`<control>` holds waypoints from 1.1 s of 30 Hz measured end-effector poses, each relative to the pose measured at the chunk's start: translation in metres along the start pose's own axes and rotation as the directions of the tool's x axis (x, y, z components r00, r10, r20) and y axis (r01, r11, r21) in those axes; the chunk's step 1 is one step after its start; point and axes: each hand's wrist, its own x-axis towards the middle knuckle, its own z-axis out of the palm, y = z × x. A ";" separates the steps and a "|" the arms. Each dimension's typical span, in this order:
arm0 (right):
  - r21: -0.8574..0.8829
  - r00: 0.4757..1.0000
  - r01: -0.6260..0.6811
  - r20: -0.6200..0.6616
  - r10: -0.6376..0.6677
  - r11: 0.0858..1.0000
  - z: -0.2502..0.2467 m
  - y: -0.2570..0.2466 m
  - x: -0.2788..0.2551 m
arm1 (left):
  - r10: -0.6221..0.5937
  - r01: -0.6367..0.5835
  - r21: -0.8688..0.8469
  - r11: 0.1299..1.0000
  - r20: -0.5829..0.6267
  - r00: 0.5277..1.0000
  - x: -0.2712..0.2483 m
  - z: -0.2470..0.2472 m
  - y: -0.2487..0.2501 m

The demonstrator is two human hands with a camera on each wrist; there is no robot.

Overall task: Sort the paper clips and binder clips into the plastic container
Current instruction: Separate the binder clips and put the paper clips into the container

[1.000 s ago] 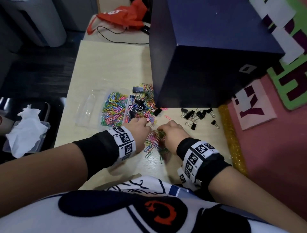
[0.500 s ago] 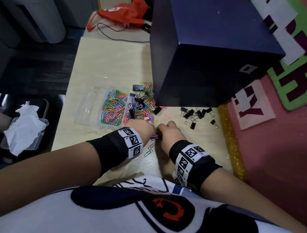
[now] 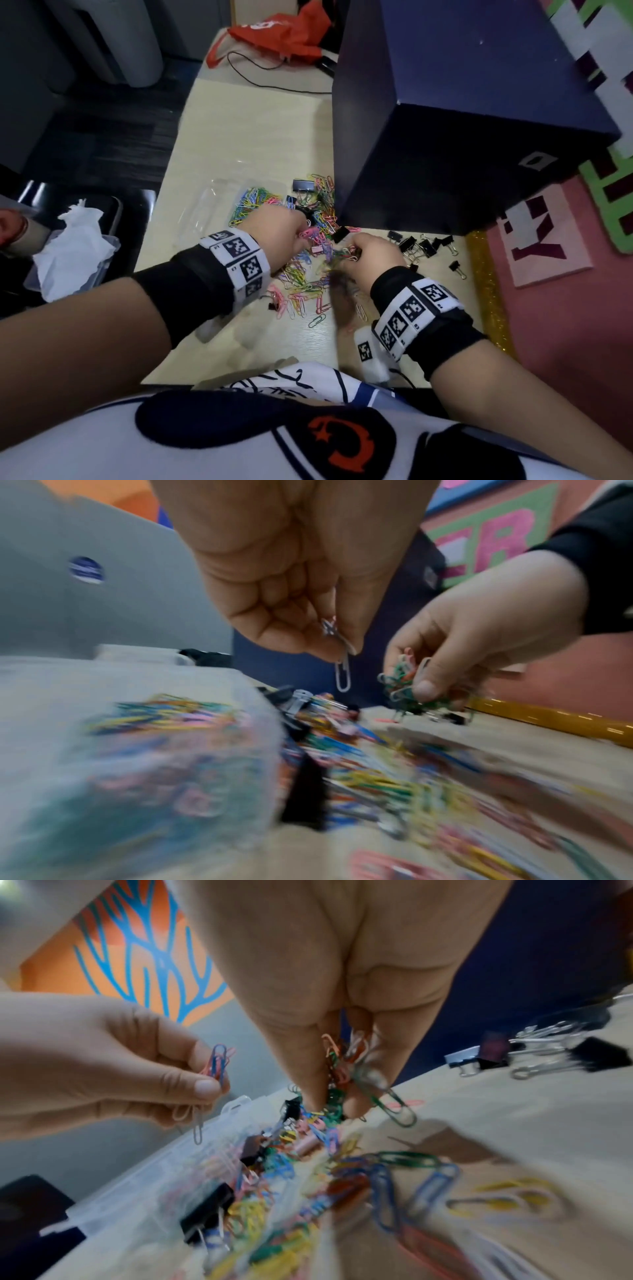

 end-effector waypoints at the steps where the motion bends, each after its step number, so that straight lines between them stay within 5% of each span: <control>1: 0.026 1.000 0.011 0.004 -0.011 1.000 -0.003 -0.007 0.003 | -0.055 0.054 -0.031 0.998 -0.028 0.998 -0.001 -0.005 -0.008; 7: 0.088 0.991 0.122 0.047 -0.126 0.989 -0.016 -0.062 0.023 | -0.300 0.292 -0.106 0.950 -0.067 0.952 -0.007 -0.024 -0.052; 18: 0.209 0.975 0.163 0.113 -0.189 0.964 -0.021 -0.102 0.048 | -0.307 0.299 -0.138 0.944 -0.039 0.951 -0.010 -0.018 -0.067; 22: 0.090 0.992 0.106 0.057 -0.111 0.990 -0.024 -0.065 0.039 | -0.204 0.203 -0.073 0.976 -0.012 0.979 -0.009 -0.016 -0.052; 26: -0.268 0.975 0.061 0.221 0.000 0.962 -0.013 -0.028 0.026 | 0.005 -0.023 0.100 0.995 0.174 0.985 -0.012 0.001 -0.024; 30: -0.268 0.967 0.025 0.251 0.045 0.963 0.012 -0.002 0.010 | 0.058 -0.149 0.301 0.942 0.290 0.955 -0.014 0.014 -0.003; 33: -0.261 0.961 0.081 0.277 -0.006 0.962 0.022 0.009 0.001 | 0.072 -0.164 0.454 0.876 0.212 0.974 -0.018 0.019 0.003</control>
